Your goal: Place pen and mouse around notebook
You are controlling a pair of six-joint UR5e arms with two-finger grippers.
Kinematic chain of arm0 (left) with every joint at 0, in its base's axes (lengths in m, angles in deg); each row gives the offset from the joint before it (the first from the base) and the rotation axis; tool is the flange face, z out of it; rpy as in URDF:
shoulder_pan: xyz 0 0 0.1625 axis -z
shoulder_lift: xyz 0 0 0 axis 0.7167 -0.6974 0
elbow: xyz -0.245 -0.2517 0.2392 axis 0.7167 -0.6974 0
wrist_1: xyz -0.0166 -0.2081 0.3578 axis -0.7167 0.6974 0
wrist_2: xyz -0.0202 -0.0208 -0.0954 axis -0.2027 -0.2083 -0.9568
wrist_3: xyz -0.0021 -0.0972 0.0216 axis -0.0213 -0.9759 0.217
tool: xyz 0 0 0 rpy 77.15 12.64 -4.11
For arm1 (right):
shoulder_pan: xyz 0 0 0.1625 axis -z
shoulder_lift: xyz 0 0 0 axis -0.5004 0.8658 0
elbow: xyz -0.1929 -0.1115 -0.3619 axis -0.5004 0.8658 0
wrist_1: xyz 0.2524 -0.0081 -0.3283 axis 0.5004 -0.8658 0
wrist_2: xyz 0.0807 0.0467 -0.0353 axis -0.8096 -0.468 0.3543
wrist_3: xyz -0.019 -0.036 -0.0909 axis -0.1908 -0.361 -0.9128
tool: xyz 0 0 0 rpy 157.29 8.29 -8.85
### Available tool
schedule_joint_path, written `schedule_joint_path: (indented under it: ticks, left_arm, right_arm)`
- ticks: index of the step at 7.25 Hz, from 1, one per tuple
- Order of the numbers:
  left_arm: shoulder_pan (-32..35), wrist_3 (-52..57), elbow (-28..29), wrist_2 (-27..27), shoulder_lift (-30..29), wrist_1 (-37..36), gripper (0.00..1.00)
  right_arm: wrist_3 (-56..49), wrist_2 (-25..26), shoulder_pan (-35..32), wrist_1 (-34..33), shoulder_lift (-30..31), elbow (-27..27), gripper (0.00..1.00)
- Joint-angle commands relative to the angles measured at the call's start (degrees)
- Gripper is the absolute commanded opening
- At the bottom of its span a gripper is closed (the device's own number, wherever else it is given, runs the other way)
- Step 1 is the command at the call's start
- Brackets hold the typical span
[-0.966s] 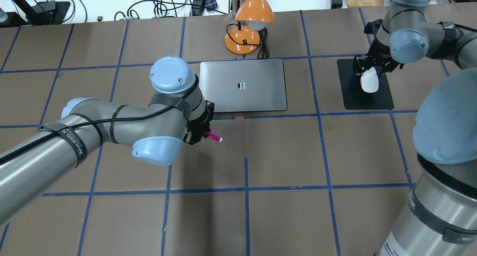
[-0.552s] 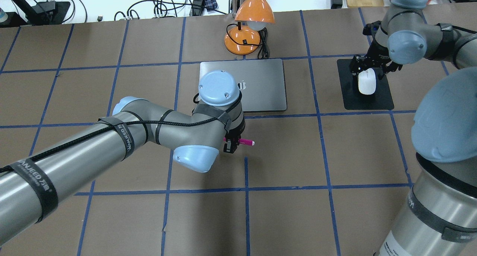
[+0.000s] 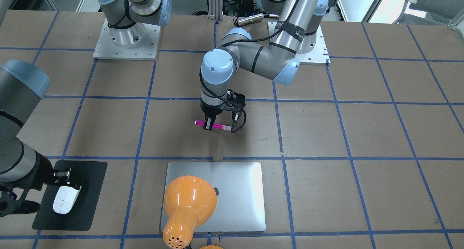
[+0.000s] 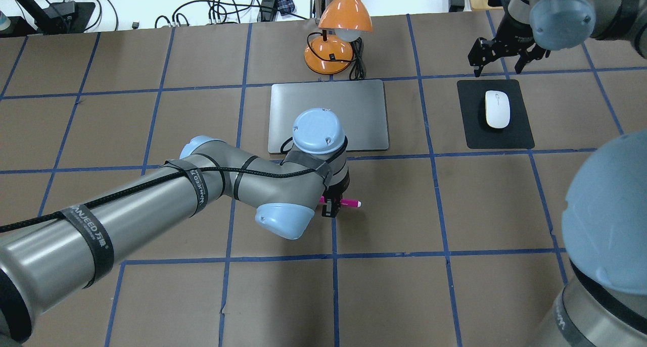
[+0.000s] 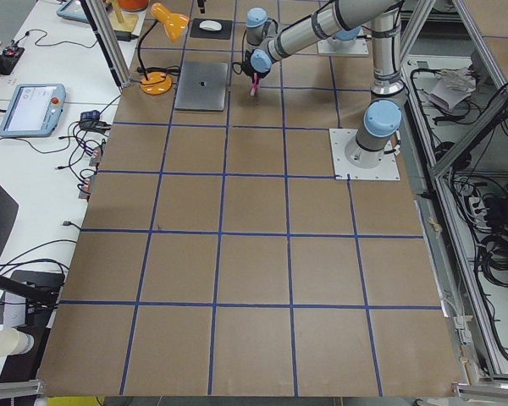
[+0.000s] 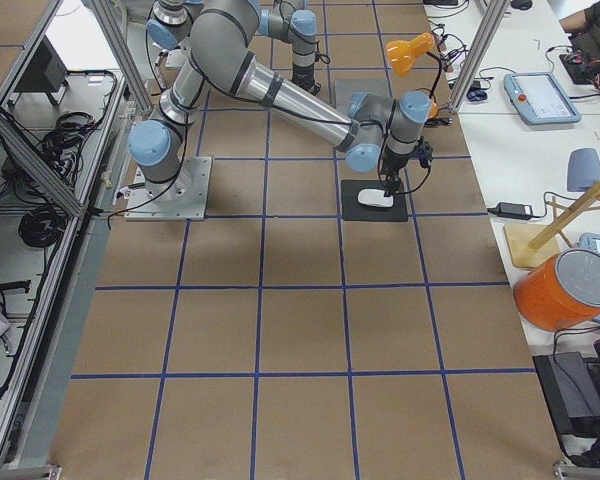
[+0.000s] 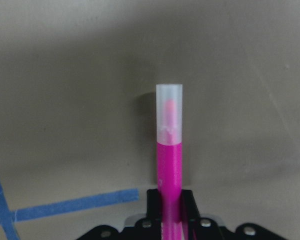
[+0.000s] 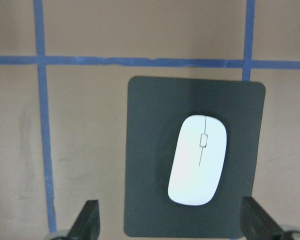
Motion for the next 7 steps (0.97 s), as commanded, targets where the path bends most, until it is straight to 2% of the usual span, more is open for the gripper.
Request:
schedule_joint_path:
  ticks: [1, 2, 3, 4, 5, 7]
  left_arm:
    - [-0.07, 0.01, 0.14, 0.17, -0.54, 0.54, 0.78]
    - [-0.42, 0.88, 0.31, 0.18, -0.64, 0.63, 1.00]
    - [-0.94, 1.33, 0.75, 0.18, -0.38, 0.72, 1.00]
    - [-1.73, 5.51, 1.10, 0.35, 1.98, 1.07, 1.00]
    - [-3.22, 18.08, 2.84, 0.53, 5.39, 3.77, 1.00]
    - [-6.73, 46.61, 10.90, 0.61, 11.90, 24.60, 1.00]
  right_arm:
    - [3.24, 0.03, -4.89, 6.05, 8.57, -0.67, 1.00]
    - [5.97, -0.05, -8.32, 9.90, 12.43, -1.28, 1.00]
    - [7.83, -0.14, -10.44, 15.68, 17.86, -1.55, 1.00]
    - [7.93, -0.23, -10.46, 17.91, 21.75, -1.55, 1.00]
    - [8.37, -0.23, -10.46, 18.02, 21.87, -1.55, 1.00]
    - [11.95, -2.58, -10.20, 18.46, 21.17, -1.81, 1.00]
